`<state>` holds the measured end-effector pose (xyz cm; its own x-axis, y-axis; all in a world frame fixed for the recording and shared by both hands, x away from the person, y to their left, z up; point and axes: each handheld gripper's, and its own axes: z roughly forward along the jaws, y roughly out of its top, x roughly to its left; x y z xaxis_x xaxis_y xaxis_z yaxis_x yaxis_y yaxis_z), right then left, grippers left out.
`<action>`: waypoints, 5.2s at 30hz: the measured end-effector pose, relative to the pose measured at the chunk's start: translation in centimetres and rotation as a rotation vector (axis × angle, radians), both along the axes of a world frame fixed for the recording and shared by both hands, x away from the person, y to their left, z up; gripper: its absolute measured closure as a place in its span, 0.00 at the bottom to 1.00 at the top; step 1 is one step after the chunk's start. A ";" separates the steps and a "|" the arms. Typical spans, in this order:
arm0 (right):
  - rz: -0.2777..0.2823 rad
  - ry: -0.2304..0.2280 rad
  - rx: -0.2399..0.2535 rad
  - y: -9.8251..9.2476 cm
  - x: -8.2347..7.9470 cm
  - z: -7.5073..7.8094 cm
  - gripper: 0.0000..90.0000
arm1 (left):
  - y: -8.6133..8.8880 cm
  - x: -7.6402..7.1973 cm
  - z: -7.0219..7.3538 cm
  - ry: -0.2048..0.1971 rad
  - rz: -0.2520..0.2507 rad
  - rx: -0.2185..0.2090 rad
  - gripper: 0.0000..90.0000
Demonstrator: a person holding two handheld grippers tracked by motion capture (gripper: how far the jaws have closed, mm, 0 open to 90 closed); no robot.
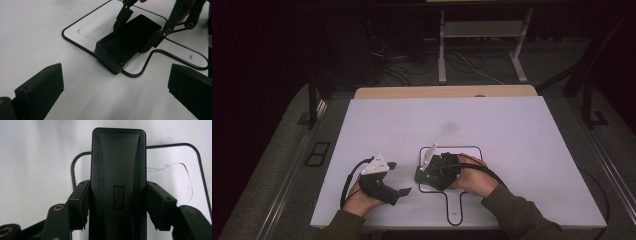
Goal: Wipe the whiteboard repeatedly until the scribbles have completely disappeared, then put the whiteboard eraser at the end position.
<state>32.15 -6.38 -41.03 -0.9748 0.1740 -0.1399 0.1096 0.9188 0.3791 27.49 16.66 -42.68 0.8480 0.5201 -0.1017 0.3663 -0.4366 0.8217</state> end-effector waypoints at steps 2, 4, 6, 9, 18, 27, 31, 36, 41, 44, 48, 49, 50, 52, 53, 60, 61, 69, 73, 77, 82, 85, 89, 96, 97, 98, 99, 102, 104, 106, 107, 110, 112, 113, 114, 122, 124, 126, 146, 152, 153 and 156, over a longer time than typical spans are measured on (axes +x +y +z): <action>-0.009 0.001 0.000 0.0 0.5 0.0 0.44 | 0.0 0.0 0.0 -0.002 -0.001 0.000 0.00; -0.023 -0.005 -0.002 0.0 1.0 0.0 0.44 | 0.0 0.0 0.0 -0.002 -0.002 0.002 0.00; -0.035 -0.003 0.000 -0.1 1.5 0.0 0.44 | 0.1 0.0 0.0 0.000 0.001 0.001 0.00; -0.055 -0.004 0.003 -0.2 2.3 -0.1 0.43 | 0.1 0.0 0.0 0.002 0.001 0.000 0.00; -0.107 -0.008 -0.003 -0.4 4.3 -0.1 0.43 | 0.0 0.0 0.0 0.002 0.000 -0.003 0.00; -0.160 -0.003 -0.003 -0.7 6.2 -0.1 0.43 | 0.1 0.0 0.0 0.002 -0.003 0.001 0.00; -0.191 -0.004 -0.001 -0.8 6.9 -0.1 0.43 | 0.1 0.0 0.0 0.003 -0.004 0.002 0.00; -0.228 -0.007 -0.003 -1.1 8.0 -0.1 0.43 | 0.0 0.0 0.0 0.005 -0.003 0.000 0.00; -0.256 -0.013 -0.005 -1.1 8.7 -0.2 0.43 | 0.0 0.0 -0.1 0.005 -0.004 0.001 0.00; -0.263 -0.004 0.001 -1.1 9.0 -0.2 0.43 | 0.0 0.0 0.0 0.003 -0.006 0.001 0.00; -0.261 -0.018 -0.006 -1.0 8.9 -0.2 0.43 | 0.0 0.0 -0.1 0.007 -0.005 0.001 0.00; -0.258 -0.016 -0.007 -0.9 8.8 -0.2 0.43 | 0.0 0.0 -0.1 0.007 -0.006 0.003 0.00; -0.248 -0.007 -0.002 -0.8 8.7 -0.2 0.43 | -0.1 0.0 -0.1 0.007 -0.007 0.003 0.00; -0.234 -0.003 -0.008 -0.5 8.4 -0.1 0.43 | -0.1 0.0 0.0 0.007 -0.006 0.002 0.00; -0.228 0.000 -0.009 -0.4 8.2 -0.1 0.43 | -0.1 0.0 0.0 0.007 -0.006 0.002 0.00; -0.254 -0.007 -0.018 -0.4 8.9 -0.1 0.43 | 0.0 0.0 0.0 0.001 -0.006 0.002 0.00; -0.250 -0.007 -0.019 -0.4 8.9 -0.1 0.43 | 0.1 0.1 0.0 0.002 -0.007 0.003 0.00; -0.183 -0.011 -0.046 0.1 7.4 0.0 0.43 | 0.0 0.0 0.0 0.005 -0.005 0.000 0.00; -0.144 -0.004 -0.043 0.3 5.9 0.0 0.43 | -0.1 0.0 -0.1 0.007 -0.007 0.004 0.00; -0.119 0.010 -0.048 0.5 4.9 0.1 0.43 | -0.1 0.0 -0.1 0.006 -0.008 0.005 0.00; -0.123 0.033 -0.029 0.4 5.1 0.1 0.43 | -0.1 0.0 -0.1 0.007 -0.009 0.005 0.00; -0.151 0.035 -0.012 0.0 6.0 0.0 0.43 | -0.1 0.0 -0.1 0.006 -0.009 0.004 0.00; -0.204 0.045 0.008 -0.3 7.1 -0.1 0.43 | -0.1 0.0 -0.1 0.007 -0.010 0.006 0.00; -0.274 0.040 0.034 -1.5 9.0 -0.3 0.44 | 0.0 0.1 -0.1 0.006 -0.009 0.003 0.00; -0.279 0.047 0.039 -1.5 9.0 -0.3 0.43 | 0.0 0.1 -0.2 0.009 -0.008 0.001 0.00; -0.282 0.054 0.045 -1.6 9.1 -0.3 0.44 | 0.0 0.1 -0.2 0.006 -0.010 0.002 0.00; -0.285 0.063 0.049 -1.7 9.2 -0.2 0.44 | 0.1 0.2 -0.2 0.005 -0.011 0.002 0.00; -0.295 0.084 0.092 -2.5 9.7 -0.1 0.44 | 0.2 0.2 -0.2 0.007 -0.008 0.002 0.00; -0.302 0.093 0.114 -2.8 9.9 0.1 0.44 | 0.2 0.2 -0.2 0.010 -0.006 -0.001 0.00; -0.308 0.104 0.130 -3.0 10.1 0.3 0.44 | 0.3 0.2 -0.2 0.009 -0.006 -0.002 0.00; -0.308 0.111 0.136 -3.0 10.1 0.3 0.44 | 0.3 0.2 -0.2 0.008 -0.007 -0.003 0.00; -0.309 0.109 0.144 -3.2 10.3 0.4 0.44 | 0.4 0.2 -0.3 0.010 -0.007 -0.002 0.00; -0.315 0.108 0.154 -3.3 10.5 0.6 0.44 | 0.4 0.2 -0.3 0.011 -0.007 -0.001 0.00; -0.320 0.109 0.157 -3.4 10.6 0.7 0.44 | 0.4 0.1 -0.3 0.012 -0.006 -0.001 0.00; -0.321 0.107 0.159 -3.5 10.8 0.9 0.44 | 0.4 0.1 -0.3 0.012 -0.005 -0.002 0.00; -0.358 0.096 0.174 -4.3 12.4 1.9 0.44 | 0.5 0.1 -0.2 0.006 -0.005 0.000 0.00; -0.374 0.094 0.180 -4.5 12.9 2.0 0.44 | 0.5 0.1 -0.2 0.006 -0.004 -0.002 0.00; -0.384 0.089 0.181 -4.8 13.5 2.2 0.44 | 0.5 0.0 -0.2 0.009 -0.003 -0.002 0.00; -0.518 0.115 0.153 -5.8 19.8 0.1 0.43 | 0.7 0.1 -0.2 0.007 -0.002 -0.002 0.00; -0.514 0.123 0.148 -5.9 20.3 -1.3 0.43 | 0.8 0.2 -0.3 0.012 0.000 0.001 0.00; -0.516 0.126 0.156 -5.9 20.3 -1.3 0.43 | 0.8 0.2 -0.3 0.012 0.001 0.000 0.00; -0.515 0.109 0.166 -5.9 19.9 -1.1 0.41 | 0.8 0.3 -0.3 0.016 0.005 -0.006 0.00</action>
